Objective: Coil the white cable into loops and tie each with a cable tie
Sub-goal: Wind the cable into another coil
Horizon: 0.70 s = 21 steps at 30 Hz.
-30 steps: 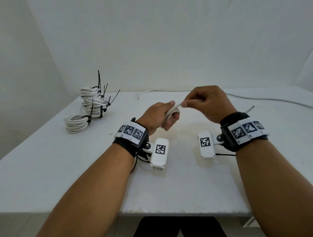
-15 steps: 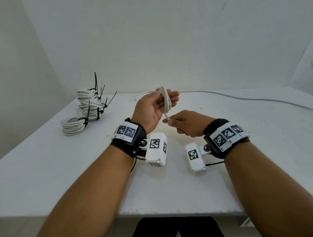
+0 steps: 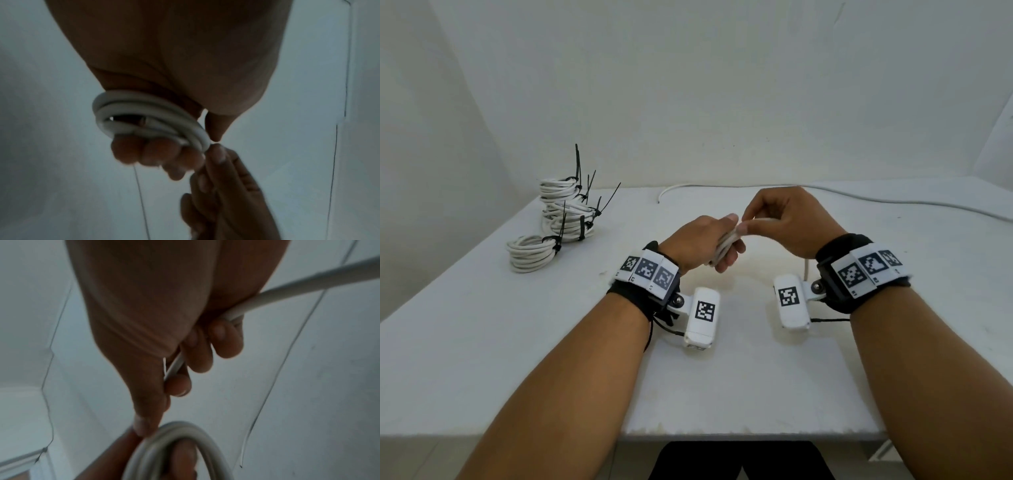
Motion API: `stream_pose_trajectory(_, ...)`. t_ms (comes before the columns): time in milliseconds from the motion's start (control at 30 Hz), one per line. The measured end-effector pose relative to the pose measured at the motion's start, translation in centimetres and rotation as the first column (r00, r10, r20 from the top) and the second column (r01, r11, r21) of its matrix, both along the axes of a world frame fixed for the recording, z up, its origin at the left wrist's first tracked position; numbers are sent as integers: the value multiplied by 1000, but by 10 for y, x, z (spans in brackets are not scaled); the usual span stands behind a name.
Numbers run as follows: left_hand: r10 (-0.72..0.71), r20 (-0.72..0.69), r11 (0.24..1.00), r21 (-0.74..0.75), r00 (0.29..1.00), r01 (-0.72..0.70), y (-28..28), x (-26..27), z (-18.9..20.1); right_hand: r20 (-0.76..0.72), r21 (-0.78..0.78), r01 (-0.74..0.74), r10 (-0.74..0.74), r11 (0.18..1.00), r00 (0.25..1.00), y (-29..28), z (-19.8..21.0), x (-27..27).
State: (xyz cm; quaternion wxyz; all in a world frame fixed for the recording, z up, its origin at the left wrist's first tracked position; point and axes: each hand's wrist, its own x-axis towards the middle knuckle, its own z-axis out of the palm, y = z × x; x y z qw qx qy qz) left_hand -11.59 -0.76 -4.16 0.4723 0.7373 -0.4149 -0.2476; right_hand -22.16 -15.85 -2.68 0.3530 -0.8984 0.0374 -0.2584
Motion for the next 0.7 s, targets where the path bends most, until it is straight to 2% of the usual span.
stream_pose_trajectory(100,-42,-130,983,-184,991,17,1,-1,1,94,109,17,-28,994,995,-5,-2,0)
stream_pose_trajectory(233,-118,-296,913,-407,948,-14,4,-4,5,105,164,11,-29,986,994,3,-6,2)
stream_pose_trajectory(367,-143,-403,846,-523,904,-99,5,-6,13,120,152,-9,-10,988,993,22,-4,4)
stream_pose_trajectory(467,-184,-455,800,-585,871,-136,4,-5,13,49,123,-11,5,992,999,24,-5,7)
stream_pose_trajectory(567,-311,-526,734,-662,792,-151,1,-4,12,-146,78,0,11,997,989,21,-10,11)
stream_pose_trajectory(633,-258,-539,734,-649,802,-200,0,-1,11,-282,12,-9,12,1000,959,23,-13,12)
stream_pose_trajectory(700,-114,-500,771,-589,858,-241,-2,0,10,-339,-77,-9,-18,997,941,25,-13,13)
